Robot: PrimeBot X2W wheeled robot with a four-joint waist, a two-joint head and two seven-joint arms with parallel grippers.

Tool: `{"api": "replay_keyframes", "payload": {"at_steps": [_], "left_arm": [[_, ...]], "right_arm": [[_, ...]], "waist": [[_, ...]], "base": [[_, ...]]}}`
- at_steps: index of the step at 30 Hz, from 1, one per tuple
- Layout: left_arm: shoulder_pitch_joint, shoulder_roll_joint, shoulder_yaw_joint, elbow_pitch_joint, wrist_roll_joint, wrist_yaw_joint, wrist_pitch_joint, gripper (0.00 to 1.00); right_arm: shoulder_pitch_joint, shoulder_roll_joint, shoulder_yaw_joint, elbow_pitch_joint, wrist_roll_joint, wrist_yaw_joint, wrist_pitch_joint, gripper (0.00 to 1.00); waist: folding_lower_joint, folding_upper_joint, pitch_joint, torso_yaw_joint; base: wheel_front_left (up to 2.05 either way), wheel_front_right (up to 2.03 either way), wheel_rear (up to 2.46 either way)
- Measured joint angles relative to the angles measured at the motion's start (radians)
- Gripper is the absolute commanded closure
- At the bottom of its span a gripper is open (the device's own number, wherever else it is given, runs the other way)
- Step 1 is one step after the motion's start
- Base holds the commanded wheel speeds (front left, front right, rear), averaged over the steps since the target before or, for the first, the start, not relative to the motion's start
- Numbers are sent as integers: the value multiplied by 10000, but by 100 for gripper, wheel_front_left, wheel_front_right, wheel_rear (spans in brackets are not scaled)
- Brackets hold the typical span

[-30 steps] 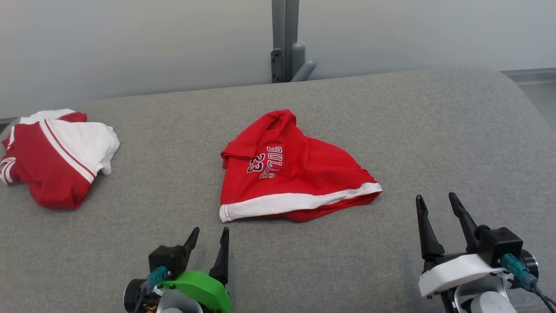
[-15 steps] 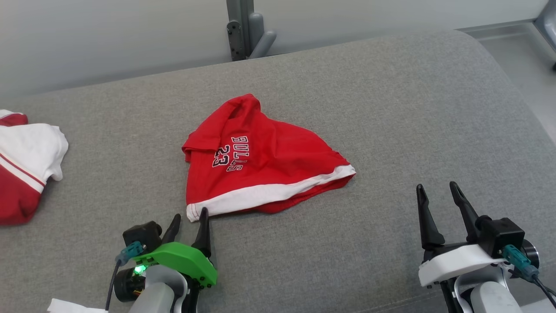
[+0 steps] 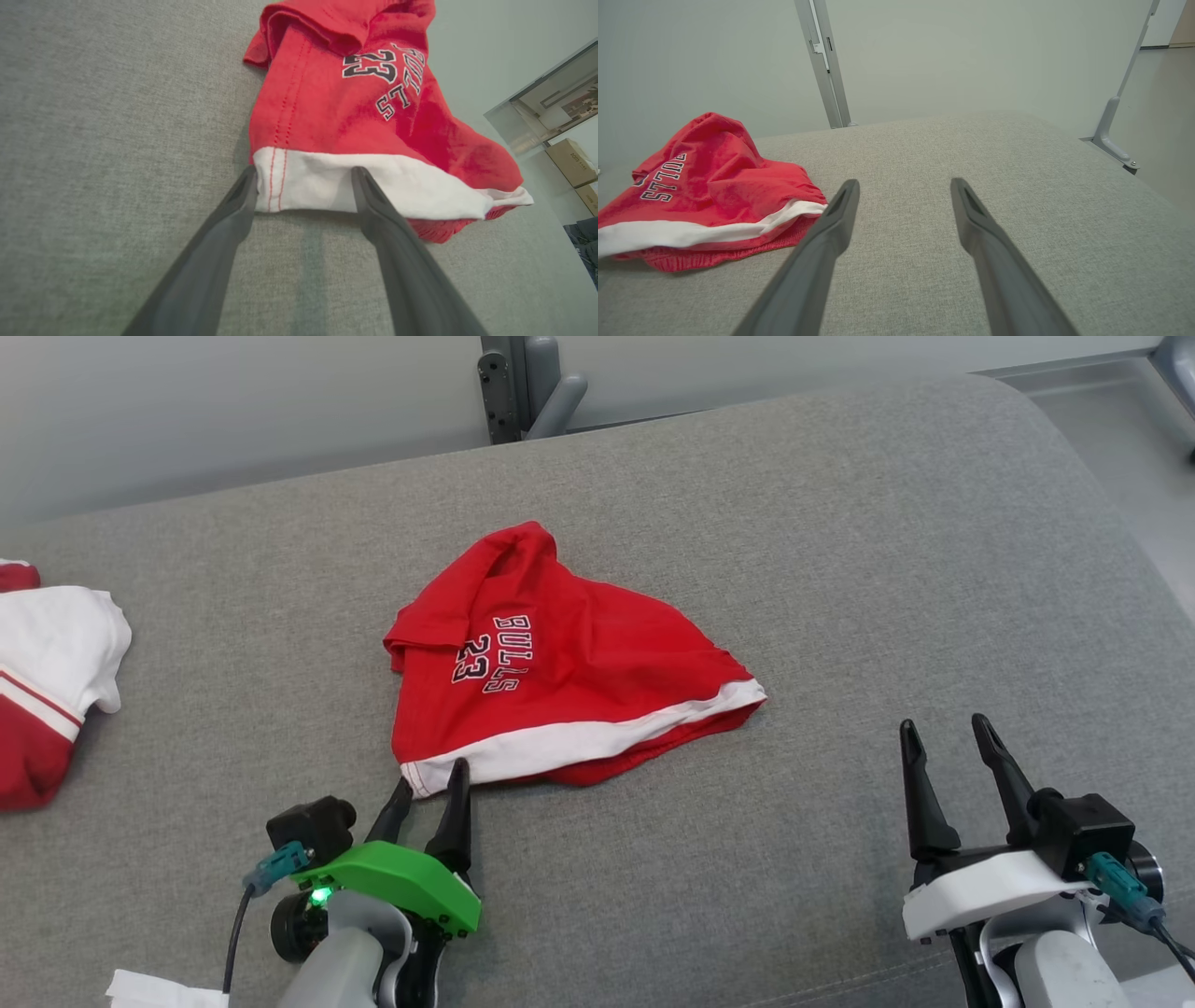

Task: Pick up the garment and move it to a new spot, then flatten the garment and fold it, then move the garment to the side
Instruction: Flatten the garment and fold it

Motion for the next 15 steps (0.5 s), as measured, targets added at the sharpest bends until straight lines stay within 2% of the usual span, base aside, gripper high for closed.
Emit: {"api": "replay_keyframes", "payload": {"at_steps": [6, 7, 8, 9, 11, 12, 13, 15], "left_arm": [[3, 0, -90, -174, -36, -73, 0, 0], [6, -2, -63, -199, -71, -75, 0, 5], [8, -2, -23, -224, -105, -77, 0, 32], [12, -2, 33, -249, -107, -81, 0, 55], [21, 0, 119, -299, -104, -82, 0, 84], [29, 0, 155, -330, -102, -82, 0, 84], [37, 0, 186, -355, -98, -82, 0, 98], [71, 0, 236, -441, -59, -86, 0, 100]], "right_arm": [[-18, 0, -4, -8, 0, 0, 0, 0], [-20, 0, -4, -12, 0, 0, 0, 0], [-22, 0, -6, -15, -2, 0, 0, 0], [-27, 0, -17, -17, -2, 0, 0, 0], [-39, 0, -44, -17, -4, 0, 0, 0], [-51, 0, -61, -17, -4, 0, 0, 0], [-56, 0, -81, -8, -2, 0, 0, 0], [-58, 0, -81, 86, 13, 0, 0, 0]], "waist": [[0, 0, 23, 64], [0, 0, 26, 66], [0, 0, 28, 68], [0, 0, 33, 70], [0, 0, 38, 77], [0, 0, 41, 83], [0, 0, 41, 93], [0, 0, 35, 121]], "base": [[0, 0, 0], [0, 0, 0], [0, 0, 0], [0, 0, 0], [0, 0, 0], [0, 0, 0], [0, 0, 0], [0, 0, 0]]}}
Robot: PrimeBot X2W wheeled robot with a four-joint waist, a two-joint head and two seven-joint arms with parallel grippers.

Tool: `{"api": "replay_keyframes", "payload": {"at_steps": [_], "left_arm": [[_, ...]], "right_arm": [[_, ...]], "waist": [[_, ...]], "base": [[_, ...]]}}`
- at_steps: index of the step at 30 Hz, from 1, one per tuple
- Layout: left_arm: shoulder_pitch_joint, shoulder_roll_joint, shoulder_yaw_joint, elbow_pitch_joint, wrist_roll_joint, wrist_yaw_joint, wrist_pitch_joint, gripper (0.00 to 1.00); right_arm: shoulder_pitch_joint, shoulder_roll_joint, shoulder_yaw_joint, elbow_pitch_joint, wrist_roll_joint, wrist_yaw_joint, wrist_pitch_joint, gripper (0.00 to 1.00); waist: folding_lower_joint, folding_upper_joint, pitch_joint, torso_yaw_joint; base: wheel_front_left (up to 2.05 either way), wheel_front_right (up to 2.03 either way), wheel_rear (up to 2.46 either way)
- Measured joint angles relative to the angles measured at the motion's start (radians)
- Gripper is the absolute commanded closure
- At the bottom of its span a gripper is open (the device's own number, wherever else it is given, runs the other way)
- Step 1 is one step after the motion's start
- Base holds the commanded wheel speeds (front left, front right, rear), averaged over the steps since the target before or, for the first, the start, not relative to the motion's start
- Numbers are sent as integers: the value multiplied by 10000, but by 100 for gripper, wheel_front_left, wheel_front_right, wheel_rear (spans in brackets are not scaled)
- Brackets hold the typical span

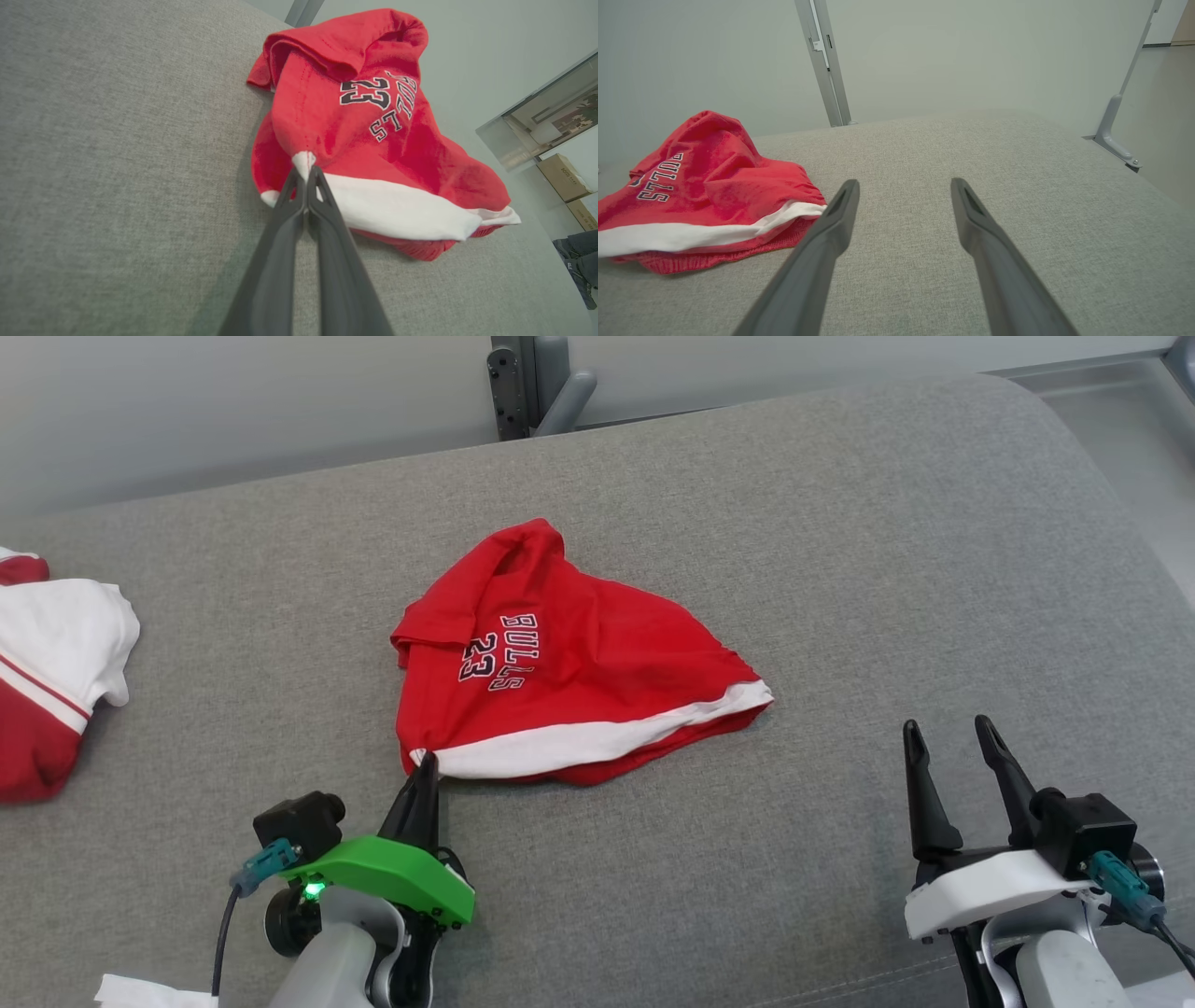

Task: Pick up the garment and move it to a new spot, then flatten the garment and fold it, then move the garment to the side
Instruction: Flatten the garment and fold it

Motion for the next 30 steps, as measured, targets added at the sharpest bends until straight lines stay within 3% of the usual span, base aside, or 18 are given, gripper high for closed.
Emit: {"api": "replay_keyframes", "payload": {"at_steps": [13, 23, 30], "left_arm": [[1016, -2, 1488, -1889, 1258, 82, 0, 100], [1329, -4, 2100, -1756, 1756, 280, 0, 100], [1482, 0, 2314, -1450, 1762, 382, 0, 100]], "right_arm": [[-231, -2, 756, 1124, 949, 0, 0, 0], [-1215, -4, 2460, 2366, 1933, 0, 0, 0], [-1350, -447, 3615, 2629, 2481, 0, 0, 0]], "waist": [[0, 0, -101, 473], [0, 0, -126, 983], [0, 0, -173, 1211]], "base": [[0, 0, 0], [0, 0, 0], [0, 0, 0]]}}
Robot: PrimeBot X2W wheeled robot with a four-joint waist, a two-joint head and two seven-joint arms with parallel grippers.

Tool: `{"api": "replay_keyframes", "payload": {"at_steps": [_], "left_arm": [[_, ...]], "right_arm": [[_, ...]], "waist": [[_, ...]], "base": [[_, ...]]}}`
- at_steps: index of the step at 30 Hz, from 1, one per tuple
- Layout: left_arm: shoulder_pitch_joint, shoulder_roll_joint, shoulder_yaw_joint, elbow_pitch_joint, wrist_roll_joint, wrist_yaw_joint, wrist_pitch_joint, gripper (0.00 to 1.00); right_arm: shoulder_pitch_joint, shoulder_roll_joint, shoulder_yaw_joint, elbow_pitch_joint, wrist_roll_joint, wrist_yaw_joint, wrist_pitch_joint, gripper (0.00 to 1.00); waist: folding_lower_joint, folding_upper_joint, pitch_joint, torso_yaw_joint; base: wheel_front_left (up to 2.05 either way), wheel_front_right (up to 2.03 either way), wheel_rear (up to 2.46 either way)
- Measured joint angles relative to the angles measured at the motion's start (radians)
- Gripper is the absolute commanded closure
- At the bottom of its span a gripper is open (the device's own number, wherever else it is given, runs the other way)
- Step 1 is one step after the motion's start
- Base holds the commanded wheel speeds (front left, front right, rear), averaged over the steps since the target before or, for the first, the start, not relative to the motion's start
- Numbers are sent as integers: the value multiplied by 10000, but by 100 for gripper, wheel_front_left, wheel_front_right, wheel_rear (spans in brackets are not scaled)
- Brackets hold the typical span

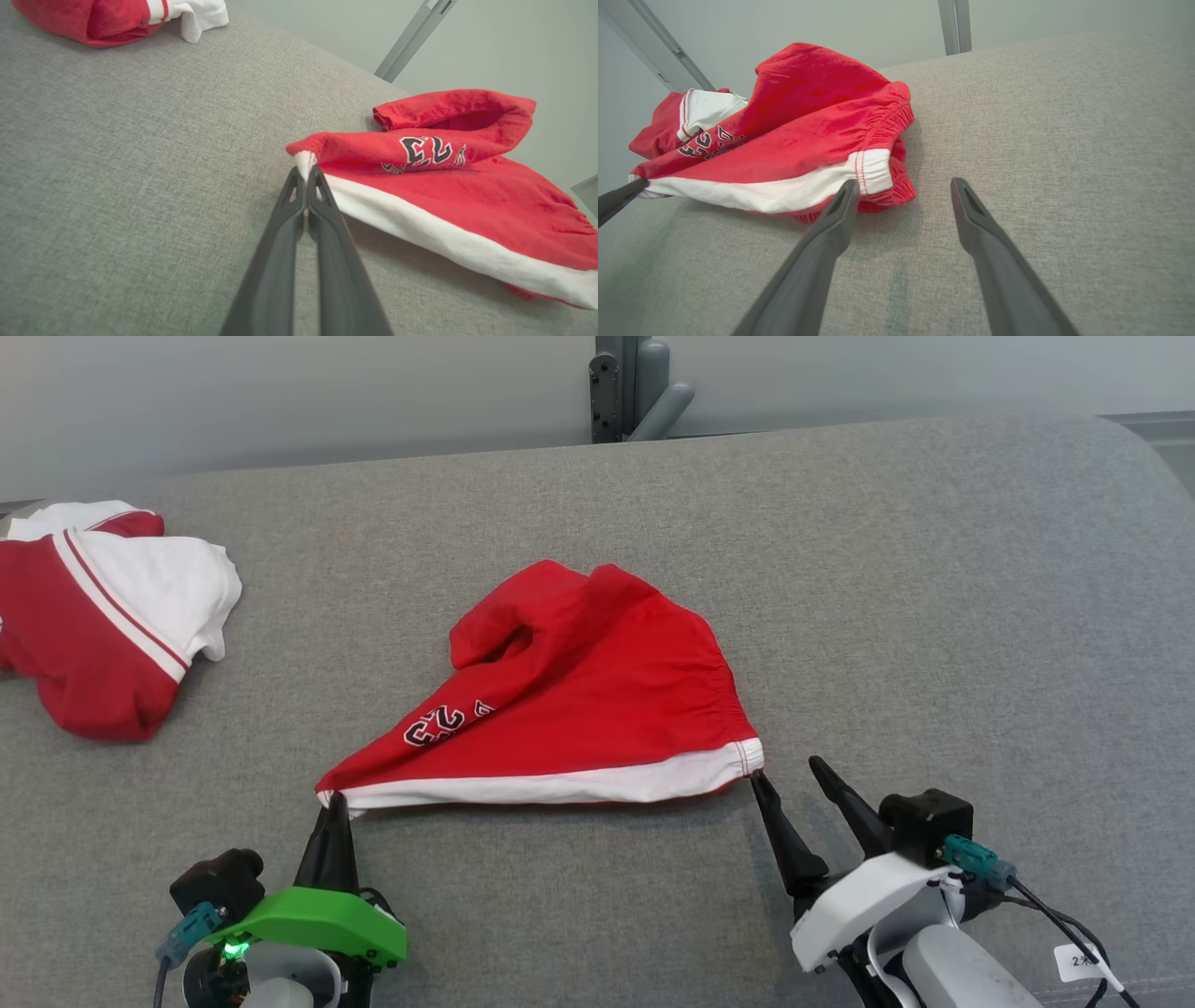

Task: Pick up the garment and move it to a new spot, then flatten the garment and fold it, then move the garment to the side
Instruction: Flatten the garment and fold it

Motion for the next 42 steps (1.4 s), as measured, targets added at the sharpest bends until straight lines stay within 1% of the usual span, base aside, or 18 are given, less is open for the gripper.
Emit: {"api": "replay_keyframes", "payload": {"at_steps": [7, 10, 11, 12, 13, 14, 17, 18, 20, 21, 22, 24, 25, 26, 30, 34, 39, 42], "left_arm": [[24, -2, 40, 136, -2, -4, 0, 100], [21, -2, 48, 163, -4, -8, 0, 100], [18, -2, 44, 169, -4, -8, 0, 100], [14, -2, 40, 176, -4, -12, 0, 100], [12, -2, 33, 182, -4, -13, 0, 100], [11, -2, 23, 184, -6, -13, 0, 100], [-4, -2, -21, 194, -4, -17, 0, 100], [-6, -2, -40, 194, -4, -19, 0, 100], [-7, -2, -86, 188, -4, -25, 0, 100], [-7, -2, -109, 182, -4, -29, 0, 100], [-7, -2, -127, 174, -4, -29, 0, 100], [-6, -2, -146, 148, 2, -33, 0, 100], [-5, -2, -155, 127, 12, -58, 0, 100], [-4, -2, -167, 113, 15, -63, 0, 100], [29, 0, -226, -42, 77, -102, 0, 100], [136, 0, -290, -378, 167, -194, 0, 100], [272, 0, -535, -1097, 98, -295, 0, 100], [299, 4, -859, -1632, -31, -357, 0, 100]], "right_arm": [[-368, -339, 732, -33, 445, 0, 0, 0], [-672, -470, 1070, 207, 477, 0, -2, 0], [-795, -506, 1210, 336, 500, 0, 0, 3], [-1033, -560, 1490, 637, 625, 0, 84, 3], [-1152, -610, 1670, 805, 702, 0, 180, 13], [-1259, -652, 1825, 945, 767, 0, 194, 18], [-1612, -777, 2282, 1323, 982, 0, 278, 26], [-1716, -809, 2445, 1434, 1072, 0, 326, 31], [-1867, -855, 2754, 1672, 1275, 0, 485, 51], [-1911, -867, 2909, 1772, 1440, 0, 614, 53], [-1940, -872, 3018, 1852, 1595, 0, 717, 53], [-2002, -922, 3246, 1927, 1871, 0, 853, 68], [-2024, -945, 3348, 1952, 2044, 0, 899, 78], [-2036, -980, 3453, 1967, 2182, 0, 907, 99], [-2051, -1126, 3685, 1879, 2642, 0, 646, 100], [-2060, -1367, 3526, 1429, 3010, 0, 224, 100], [-1961, -1893, 2832, 265, 3129, 0, 40, 100], [-1635, -2157, 2140, -798, 2968, 0, 12, 100]], "waist": [[0, 0, -48, 101], [0, 0, -57, 147], [0, 0, -57, 161], [0, 0, -57, 192], [0, 0, -57, 210], [0, 0, -55, 228], [0, -1, -53, 289], [0, -1, -54, 311], [0, 0, -59, 356], [0, 0, -65, 379], [0, 0, -72, 400], [0, 0, -91, 435], [0, 0, -104, 447], [0, 0, -121, 456], [0, 0, -217, 465], [0, 0, -388, 444], [0, 0, -736, 405], [0, 0, -1004, 377]], "base": [[0, 0, 0], [0, 0, 0], [0, 0, 0], [0, 0, 0], [0, 0, 0], [0, 0, 0], [0, 0, 0], [0, 0, 0], [0, 0, 0], [0, 0, 0], [0, 0, 0], [0, 0, 0], [0, 0, 0], [0, 0, 0], [0, 0, 0], [0, 0, 0], [0, 0, 0], [0, 0, 0]]}}
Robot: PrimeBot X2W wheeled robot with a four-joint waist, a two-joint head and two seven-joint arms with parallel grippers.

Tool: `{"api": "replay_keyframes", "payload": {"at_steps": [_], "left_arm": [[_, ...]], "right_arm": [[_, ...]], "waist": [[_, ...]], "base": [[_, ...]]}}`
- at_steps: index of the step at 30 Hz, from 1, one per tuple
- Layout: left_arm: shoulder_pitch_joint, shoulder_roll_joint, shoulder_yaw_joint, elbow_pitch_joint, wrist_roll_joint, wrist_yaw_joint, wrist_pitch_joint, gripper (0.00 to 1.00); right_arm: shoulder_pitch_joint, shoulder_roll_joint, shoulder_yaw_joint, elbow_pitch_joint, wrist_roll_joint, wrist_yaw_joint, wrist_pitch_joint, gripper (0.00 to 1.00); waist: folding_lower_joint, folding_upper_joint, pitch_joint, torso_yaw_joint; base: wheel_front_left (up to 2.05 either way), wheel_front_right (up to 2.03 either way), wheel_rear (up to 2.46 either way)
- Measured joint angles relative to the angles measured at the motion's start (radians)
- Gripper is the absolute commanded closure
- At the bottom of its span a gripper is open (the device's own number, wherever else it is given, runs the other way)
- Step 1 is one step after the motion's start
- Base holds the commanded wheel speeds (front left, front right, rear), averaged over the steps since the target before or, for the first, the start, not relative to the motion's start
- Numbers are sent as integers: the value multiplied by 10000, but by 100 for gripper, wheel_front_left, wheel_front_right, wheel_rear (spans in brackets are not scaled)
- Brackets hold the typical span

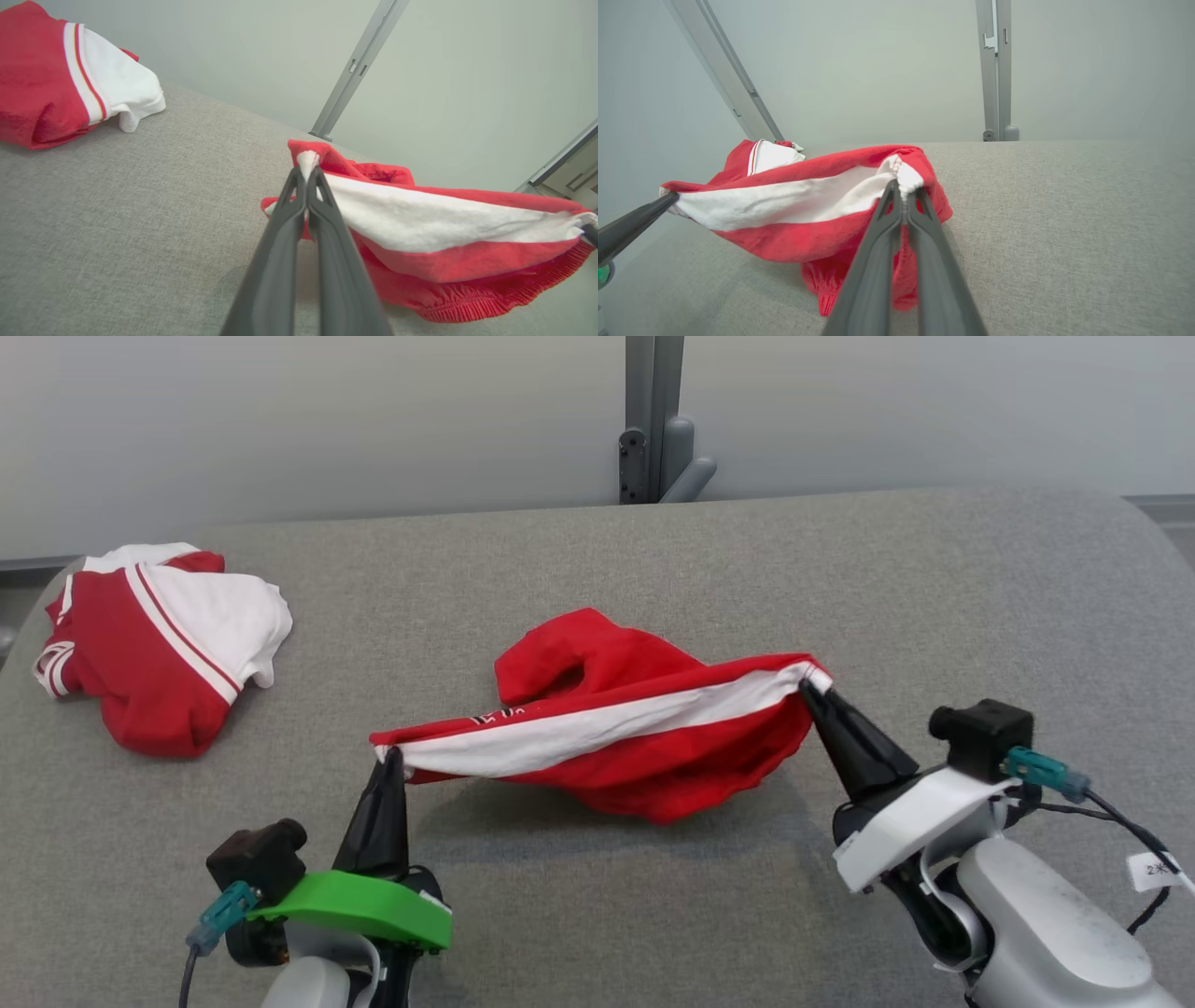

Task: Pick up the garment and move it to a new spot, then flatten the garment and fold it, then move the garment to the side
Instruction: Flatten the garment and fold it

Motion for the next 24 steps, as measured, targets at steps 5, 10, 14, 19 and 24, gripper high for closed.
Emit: {"api": "replay_keyframes", "payload": {"at_steps": [5, 10, 14, 19, 24], "left_arm": [[-4, 10, -616, -1156, -230, -19, 180, 100], [-7, 167, -848, -2832, -600, -25, 869, 100], [72, 328, -825, -4464, -918, 86, 1488, 100], [337, 510, -773, -6487, -1227, 487, 2380, 100], [174, 955, -706, -7327, -1108, 746, 3091, 100]], "right_arm": [[757, -284, -1229, -1877, -322, 0, -6, 100], [1562, -504, -2219, -3465, -589, 0, -12, 100], [2143, -589, -3047, -4715, -813, 0, 151, 100], [2798, -564, -4157, -6353, -1220, 0, 713, 100], [3085, -366, -4773, -7288, -1478, 0, 1522, 100]], "waist": [[0, 0, -435, -60], [0, 0, -801, -169], [0, 0, -1018, -308], [0, 0, -1113, -487], [0, 0, -912, -497]], "base": [[0, 0, 0], [0, 0, 0], [0, 0, 0], [0, 0, 0], [0, 0, 0]]}}
